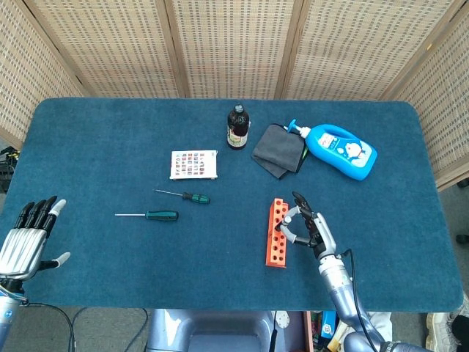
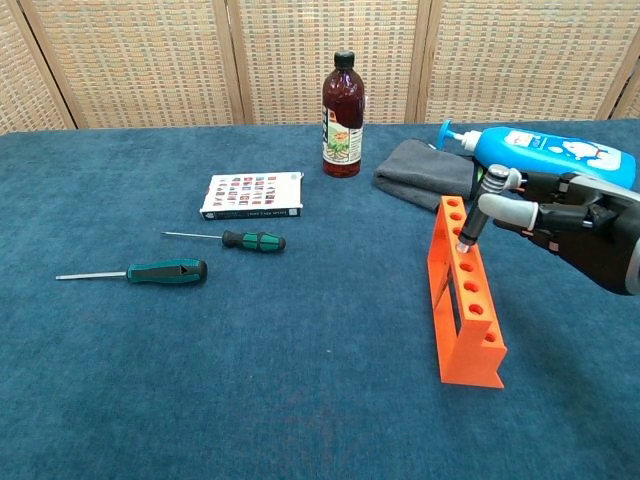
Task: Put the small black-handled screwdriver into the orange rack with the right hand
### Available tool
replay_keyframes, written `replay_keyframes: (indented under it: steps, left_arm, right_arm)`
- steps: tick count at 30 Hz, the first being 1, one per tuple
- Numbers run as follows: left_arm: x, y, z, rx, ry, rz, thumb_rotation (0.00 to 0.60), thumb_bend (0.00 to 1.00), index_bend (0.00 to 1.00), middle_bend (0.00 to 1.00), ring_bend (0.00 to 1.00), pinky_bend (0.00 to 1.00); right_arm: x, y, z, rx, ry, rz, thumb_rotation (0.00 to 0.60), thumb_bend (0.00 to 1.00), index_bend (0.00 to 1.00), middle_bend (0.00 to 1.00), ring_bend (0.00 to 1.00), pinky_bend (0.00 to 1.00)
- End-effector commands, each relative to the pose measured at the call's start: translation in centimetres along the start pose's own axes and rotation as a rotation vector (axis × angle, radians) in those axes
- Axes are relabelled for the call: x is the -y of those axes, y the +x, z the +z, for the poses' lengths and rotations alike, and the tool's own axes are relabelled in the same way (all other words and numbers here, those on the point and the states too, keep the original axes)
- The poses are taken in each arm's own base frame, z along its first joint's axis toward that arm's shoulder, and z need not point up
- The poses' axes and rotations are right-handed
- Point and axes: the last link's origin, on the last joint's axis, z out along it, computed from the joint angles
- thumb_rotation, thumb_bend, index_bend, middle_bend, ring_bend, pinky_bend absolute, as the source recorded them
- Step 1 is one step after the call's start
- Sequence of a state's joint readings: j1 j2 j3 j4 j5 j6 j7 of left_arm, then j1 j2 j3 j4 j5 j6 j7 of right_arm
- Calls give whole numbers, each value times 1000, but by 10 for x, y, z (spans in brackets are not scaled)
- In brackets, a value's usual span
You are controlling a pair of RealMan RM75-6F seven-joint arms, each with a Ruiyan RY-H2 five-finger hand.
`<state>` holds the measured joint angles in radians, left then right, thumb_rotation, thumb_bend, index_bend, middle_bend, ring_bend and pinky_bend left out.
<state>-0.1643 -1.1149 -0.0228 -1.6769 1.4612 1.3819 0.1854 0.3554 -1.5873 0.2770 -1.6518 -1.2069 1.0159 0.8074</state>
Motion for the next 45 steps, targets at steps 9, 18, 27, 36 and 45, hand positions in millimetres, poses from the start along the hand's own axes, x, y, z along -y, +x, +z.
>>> replay_keyframes:
  steps: [9,18,27,36,45]
  left_arm:
    - [0,0,0,1,-1,0,600,0,0,0,0,0]
    - [-1,0,0,3,-3,0,600,0,0,0,0,0]
    - [-1,-1,0,2,-4,2,600,0,0,0,0,0]
    - [-1,0,0,1,-3,1,600,0,0,0,0,0]
    - [-1,0,0,3,-4,0,600,0,0,0,0,0]
  right_arm:
    - [-7,2,-4,-4,-6,-5,600,302,657,36,0,0]
    - [-10,5,-8,-7,-4,-8,600,302,657,36,0,0]
    - [-2,9,-7,-11,23,-17,600,302,658,36,0,0]
    - [-5,8,-8,-7,12,-25,600,302,660,36,0,0]
    - [-10,9,-10,3,2,-37,600,302,667,36,0,0]
